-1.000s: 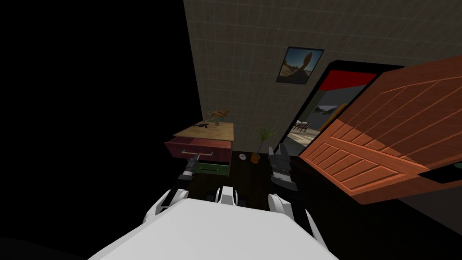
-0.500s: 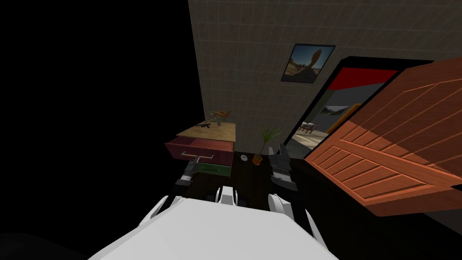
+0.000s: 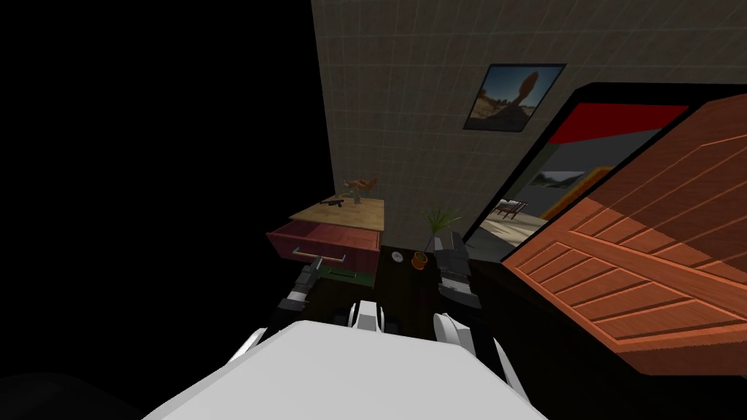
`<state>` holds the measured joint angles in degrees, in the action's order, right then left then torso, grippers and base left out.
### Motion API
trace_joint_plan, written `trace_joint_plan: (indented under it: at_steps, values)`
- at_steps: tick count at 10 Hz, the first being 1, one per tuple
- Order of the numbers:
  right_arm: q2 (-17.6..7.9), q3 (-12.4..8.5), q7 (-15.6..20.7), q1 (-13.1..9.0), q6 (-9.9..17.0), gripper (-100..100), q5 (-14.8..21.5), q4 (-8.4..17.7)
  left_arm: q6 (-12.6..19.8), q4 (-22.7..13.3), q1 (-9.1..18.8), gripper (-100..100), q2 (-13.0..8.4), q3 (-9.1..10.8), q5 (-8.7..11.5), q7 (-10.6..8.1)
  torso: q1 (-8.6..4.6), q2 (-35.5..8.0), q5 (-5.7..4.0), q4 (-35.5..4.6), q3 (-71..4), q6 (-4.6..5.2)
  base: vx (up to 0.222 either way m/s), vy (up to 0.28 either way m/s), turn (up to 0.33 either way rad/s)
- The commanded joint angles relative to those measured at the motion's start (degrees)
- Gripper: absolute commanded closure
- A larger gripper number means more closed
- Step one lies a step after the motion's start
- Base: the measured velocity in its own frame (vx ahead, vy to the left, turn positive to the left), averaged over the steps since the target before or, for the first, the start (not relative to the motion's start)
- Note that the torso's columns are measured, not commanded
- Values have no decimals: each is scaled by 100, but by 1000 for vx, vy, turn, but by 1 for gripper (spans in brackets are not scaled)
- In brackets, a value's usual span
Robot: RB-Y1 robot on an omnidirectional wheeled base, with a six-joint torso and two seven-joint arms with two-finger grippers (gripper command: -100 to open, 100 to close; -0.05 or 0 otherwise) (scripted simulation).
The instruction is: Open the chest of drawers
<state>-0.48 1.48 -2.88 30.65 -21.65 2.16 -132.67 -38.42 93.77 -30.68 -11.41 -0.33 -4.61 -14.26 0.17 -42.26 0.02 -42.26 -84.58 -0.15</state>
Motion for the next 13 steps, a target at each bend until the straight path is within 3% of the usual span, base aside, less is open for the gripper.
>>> trace_joint_plan:
  at_steps: [1,5,6,13]
  values:
    - [0,0,0,0,0,0,0,0,-42,33,-69,100,38,30,-171,-104,-1,2,5,4,1,10,7,-1,5]
    - [0,0,0,-4,1,0,0,1,-208,71,-248,100,-20,-23,-257,-120,-7,-25,10,2,21,15,-172,7,29]
    - [0,0,0,-4,1,0,0,1,-149,229,-304,-100,-53,14,-236,-177,-13,-3,8,6,6,17,-83,-6,13]
    - [0,0,0,-1,0,0,0,0,258,1348,-987,-100,-373,169,-199,-563,-15,-22,-1,-9,14,15,46,-22,10]
